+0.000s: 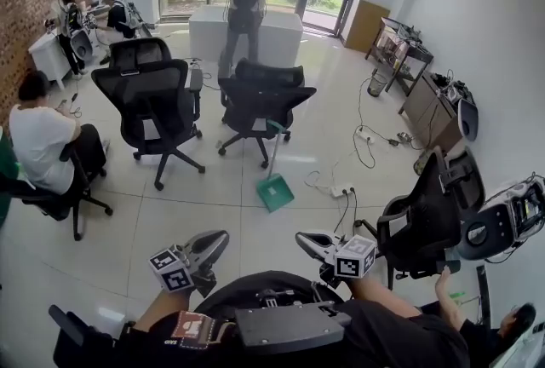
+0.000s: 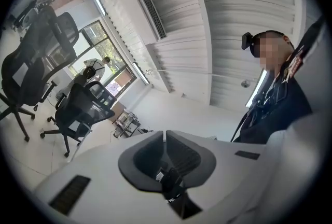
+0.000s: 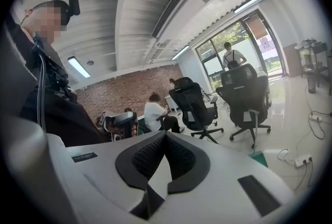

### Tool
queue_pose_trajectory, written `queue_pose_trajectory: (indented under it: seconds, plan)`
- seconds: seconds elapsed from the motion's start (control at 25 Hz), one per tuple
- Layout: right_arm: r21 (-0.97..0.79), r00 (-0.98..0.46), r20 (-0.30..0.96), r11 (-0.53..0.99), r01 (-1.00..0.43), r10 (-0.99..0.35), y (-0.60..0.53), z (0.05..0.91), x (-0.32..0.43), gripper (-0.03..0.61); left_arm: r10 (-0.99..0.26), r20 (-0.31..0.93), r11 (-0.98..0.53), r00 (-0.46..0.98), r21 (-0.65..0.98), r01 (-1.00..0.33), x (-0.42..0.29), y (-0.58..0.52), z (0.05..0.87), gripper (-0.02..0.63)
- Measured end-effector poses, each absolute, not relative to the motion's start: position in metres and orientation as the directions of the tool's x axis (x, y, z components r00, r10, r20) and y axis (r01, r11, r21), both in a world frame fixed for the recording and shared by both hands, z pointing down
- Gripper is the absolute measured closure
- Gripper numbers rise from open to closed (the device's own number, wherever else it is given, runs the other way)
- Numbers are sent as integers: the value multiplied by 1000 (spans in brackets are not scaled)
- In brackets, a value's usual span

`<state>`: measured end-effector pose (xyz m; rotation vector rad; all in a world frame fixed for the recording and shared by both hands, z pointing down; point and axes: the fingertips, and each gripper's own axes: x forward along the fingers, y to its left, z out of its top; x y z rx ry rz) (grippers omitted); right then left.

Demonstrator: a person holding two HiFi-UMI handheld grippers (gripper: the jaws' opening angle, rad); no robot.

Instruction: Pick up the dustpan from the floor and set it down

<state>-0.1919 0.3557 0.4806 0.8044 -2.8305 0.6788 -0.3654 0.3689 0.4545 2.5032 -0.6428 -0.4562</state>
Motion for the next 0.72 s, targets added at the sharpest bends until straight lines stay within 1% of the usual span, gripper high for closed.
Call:
queue_pose_trajectory:
  seconds: [0.12,0.24,0.32,0.44,0.56,0.72]
  plan:
    - [-408,-855,209,752,-518,-475,333,485,-157,558,-517,-165,-762,840,537,-363,-328,352,456,591]
    - [-407,-873,182,774,-485,-452,305,484,-111,558,-530,-155,-766,834,509,-392,-277,328,442,591]
    - [-408,-880,171,781,-472,-442,284,481,-66,558,-535,-164,-773,829,491,-402,-230,316,430,591]
    - [-419,-887,156,784,-459,-435,243,471,7,558,-546,-143,-774,826,464,-431,-158,293,423,591]
    - [-441,-898,143,785,-435,-417,211,467,63,558,-580,-128,-742,805,491,-456,-105,269,422,591]
    - [-434,-909,132,802,-411,-395,178,473,111,558,-584,-113,-737,804,490,-466,-48,240,426,591]
